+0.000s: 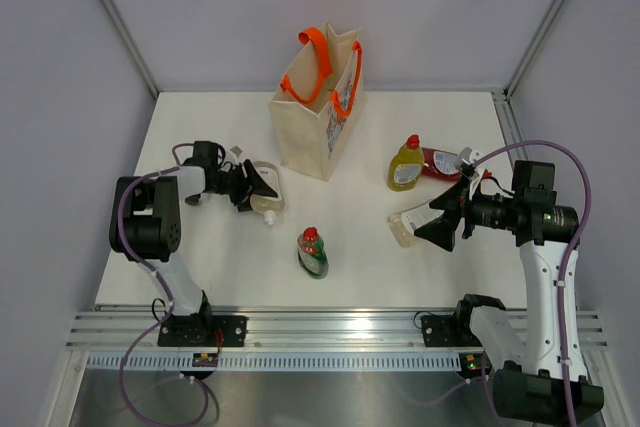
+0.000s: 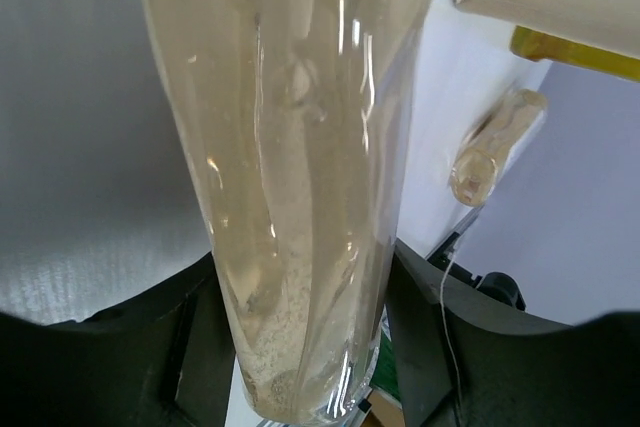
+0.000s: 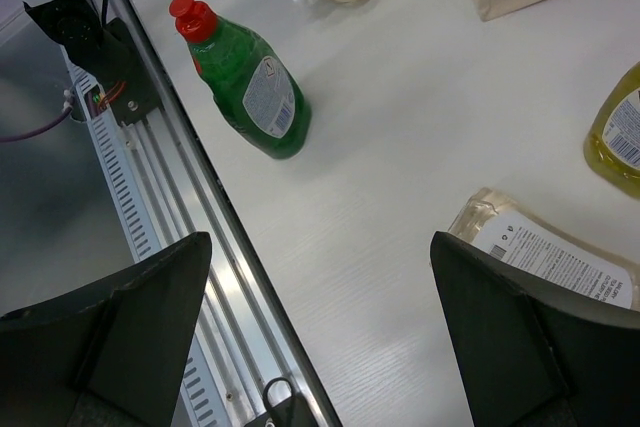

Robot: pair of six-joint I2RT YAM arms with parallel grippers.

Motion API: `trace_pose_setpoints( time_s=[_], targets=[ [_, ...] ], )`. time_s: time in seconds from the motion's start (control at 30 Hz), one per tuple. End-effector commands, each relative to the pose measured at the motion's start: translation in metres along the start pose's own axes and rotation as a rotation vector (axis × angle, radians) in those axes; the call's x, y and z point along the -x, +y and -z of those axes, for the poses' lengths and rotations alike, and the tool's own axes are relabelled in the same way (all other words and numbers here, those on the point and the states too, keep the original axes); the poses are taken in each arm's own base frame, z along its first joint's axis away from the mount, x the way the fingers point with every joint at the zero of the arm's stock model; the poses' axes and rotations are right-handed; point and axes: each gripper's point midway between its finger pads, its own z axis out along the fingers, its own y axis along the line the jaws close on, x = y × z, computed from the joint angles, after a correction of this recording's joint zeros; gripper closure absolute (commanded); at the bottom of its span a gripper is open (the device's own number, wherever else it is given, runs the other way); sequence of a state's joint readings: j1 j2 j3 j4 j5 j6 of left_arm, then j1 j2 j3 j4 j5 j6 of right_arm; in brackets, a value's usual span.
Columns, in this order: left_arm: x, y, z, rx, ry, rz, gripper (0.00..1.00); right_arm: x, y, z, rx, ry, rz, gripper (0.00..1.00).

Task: Place the personal care products into the canvas bag

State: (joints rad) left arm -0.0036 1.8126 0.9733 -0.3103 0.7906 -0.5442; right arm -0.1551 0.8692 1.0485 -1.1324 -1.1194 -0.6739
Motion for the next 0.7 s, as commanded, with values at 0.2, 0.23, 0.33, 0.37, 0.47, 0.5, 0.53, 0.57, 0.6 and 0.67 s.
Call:
trace_pose_setpoints(
  time_s=[0.2, 0.23, 0.33, 0.37, 0.47, 0.5, 0.53, 0.57, 0.6, 0.67],
  targets=[
    [0.005, -0.053, 0.037, -0.292, -0.073, -0.095, 1.0, 0.002, 0.004, 0.002, 0.0, -0.008, 0.04, 0.0],
    [0.003, -0.053, 0.038, -0.294, -0.071, -0.095, 1.0, 0.003, 0.004, 0.002, -0.001, -0.01, 0.04, 0.01],
    [-0.001, -0.053, 0.041, -0.306, -0.065, -0.088, 1.0, 0.003, 0.003, 0.002, -0.009, -0.01, 0.038, 0.0],
    [-0.001, -0.055, 0.043, -0.314, -0.076, -0.1, 1.0, 0.003, 0.002, 0.002, -0.01, -0.01, 0.035, 0.0],
    [-0.003, -0.058, 0.047, -0.342, -0.088, -0.099, 1.0, 0.004, 0.001, 0.002, -0.016, -0.012, 0.034, 0.01],
    [-0.004, -0.062, 0.05, -0.355, -0.09, -0.107, 1.0, 0.004, 0.001, 0.002, -0.016, -0.012, 0.028, 0.01],
    [-0.006, -0.063, 0.051, -0.362, -0.089, -0.095, 1.0, 0.004, 0.001, 0.002, -0.018, -0.014, 0.03, 0.01],
    [-0.005, -0.063, 0.053, -0.37, -0.099, -0.099, 1.0, 0.005, 0.001, 0.002, -0.017, -0.015, 0.029, 0.01],
    [-0.006, -0.065, 0.055, -0.382, -0.098, -0.098, 1.0, 0.005, 0.001, 0.002, -0.02, -0.014, 0.025, 0.01],
    [-0.007, -0.069, 0.059, -0.404, -0.109, -0.099, 1.0, 0.006, 0.001, 0.002, -0.021, -0.018, 0.031, 0.01]
  ],
)
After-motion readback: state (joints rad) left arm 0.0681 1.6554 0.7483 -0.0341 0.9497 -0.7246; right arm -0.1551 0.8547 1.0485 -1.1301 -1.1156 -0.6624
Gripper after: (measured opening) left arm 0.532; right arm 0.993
